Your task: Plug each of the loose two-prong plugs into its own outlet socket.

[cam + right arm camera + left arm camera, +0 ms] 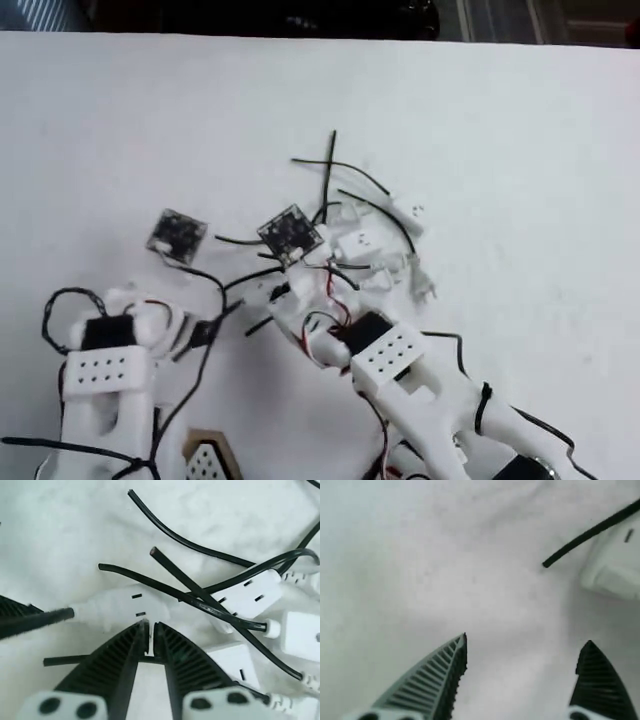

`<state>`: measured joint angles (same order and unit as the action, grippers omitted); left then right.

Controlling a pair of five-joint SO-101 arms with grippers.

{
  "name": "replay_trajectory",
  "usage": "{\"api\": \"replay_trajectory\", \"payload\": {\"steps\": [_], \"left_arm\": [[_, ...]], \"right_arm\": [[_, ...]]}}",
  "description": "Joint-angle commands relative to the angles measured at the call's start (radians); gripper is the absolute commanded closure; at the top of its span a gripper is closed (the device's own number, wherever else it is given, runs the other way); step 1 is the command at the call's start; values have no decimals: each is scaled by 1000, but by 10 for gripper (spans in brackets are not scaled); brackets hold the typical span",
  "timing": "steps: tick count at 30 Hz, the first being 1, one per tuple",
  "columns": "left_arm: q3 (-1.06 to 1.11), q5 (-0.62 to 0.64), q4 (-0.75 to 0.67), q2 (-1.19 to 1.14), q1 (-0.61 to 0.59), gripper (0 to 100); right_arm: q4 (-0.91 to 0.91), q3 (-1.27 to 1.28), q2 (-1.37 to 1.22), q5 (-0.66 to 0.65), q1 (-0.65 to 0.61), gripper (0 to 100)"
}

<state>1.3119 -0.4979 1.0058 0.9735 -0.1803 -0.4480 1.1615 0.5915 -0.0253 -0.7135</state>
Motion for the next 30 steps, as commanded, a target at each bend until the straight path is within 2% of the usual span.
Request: {"api": "replay_trajectory", "payload": {"steps": [1,5,12,15,21,26,30], "left_arm": [[-2,8,-54,19,107,657],[-2,9,-118,18,128,657],[-2,9,-143,18,166,657],[9,9,-146,18,213,657],[20,12,-150,18,286,657],[20,74,-216,16,292,657],[20,78,-213,15,354,659]], "right_arm": [[1,-6,-51,-15,10,981],[-64,-32,-113,-152,54,981],[-326,-204,-48,-164,163,978],[-308,-218,-1,-152,199,978],[-185,-215,58,66,266,978],[-147,-212,58,92,271,978],[-147,-212,58,92,271,978]]}}
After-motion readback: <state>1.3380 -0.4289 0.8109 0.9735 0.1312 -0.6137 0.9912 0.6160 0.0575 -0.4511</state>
